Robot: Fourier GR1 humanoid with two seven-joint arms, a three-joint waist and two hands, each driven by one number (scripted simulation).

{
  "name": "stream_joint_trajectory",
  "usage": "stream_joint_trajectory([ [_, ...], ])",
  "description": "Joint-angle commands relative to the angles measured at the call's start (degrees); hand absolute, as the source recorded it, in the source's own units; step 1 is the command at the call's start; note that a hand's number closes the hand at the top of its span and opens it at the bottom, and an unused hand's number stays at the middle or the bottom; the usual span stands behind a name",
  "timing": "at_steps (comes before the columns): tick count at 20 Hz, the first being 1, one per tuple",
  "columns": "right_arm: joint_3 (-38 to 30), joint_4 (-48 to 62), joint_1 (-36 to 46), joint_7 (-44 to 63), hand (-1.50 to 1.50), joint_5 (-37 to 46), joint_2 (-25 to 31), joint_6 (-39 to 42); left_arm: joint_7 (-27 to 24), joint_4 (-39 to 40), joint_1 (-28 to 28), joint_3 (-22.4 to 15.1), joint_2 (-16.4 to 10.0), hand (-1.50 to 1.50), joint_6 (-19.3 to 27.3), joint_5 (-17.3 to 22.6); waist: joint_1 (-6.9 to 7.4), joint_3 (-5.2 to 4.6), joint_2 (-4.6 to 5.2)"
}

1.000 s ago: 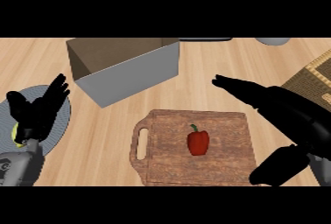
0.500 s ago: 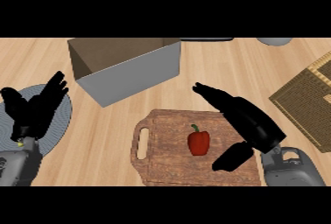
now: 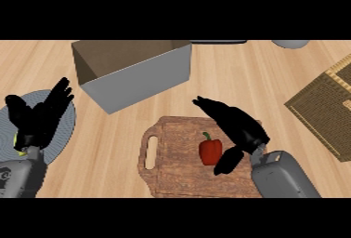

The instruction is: Pick the bell pepper from the cutting board and place it in the basket

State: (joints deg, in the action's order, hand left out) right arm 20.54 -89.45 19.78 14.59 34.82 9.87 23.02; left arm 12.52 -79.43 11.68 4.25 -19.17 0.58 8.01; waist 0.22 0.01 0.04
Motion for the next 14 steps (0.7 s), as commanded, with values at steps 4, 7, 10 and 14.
stream_joint_trajectory([
  [4,-1.48,1.46,-1.63,-3.83,-1.50,3.38,0.76,3.10,0.27,2.40,2.87,1.56,1.96,0.00,-0.01,-1.84,-0.33,-0.02,-0.03],
  [7,-2.74,2.88,-1.72,-6.36,-1.50,5.50,-0.32,1.97,-2.16,3.97,1.97,3.59,0.74,0.00,-3.27,-1.64,-0.21,-0.02,-0.03],
  [10,-3.00,3.33,-2.87,-7.39,-1.50,5.93,-1.19,1.59,3.38,-3.75,-0.30,2.41,2.32,0.00,-0.70,-2.09,-0.06,0.00,-0.10],
  [14,-3.95,2.53,-4.56,-10.58,-1.50,3.87,-0.98,4.25,1.09,-3.05,-1.96,1.66,3.04,0.00,-1.99,-3.64,-0.10,-0.01,-0.08],
])
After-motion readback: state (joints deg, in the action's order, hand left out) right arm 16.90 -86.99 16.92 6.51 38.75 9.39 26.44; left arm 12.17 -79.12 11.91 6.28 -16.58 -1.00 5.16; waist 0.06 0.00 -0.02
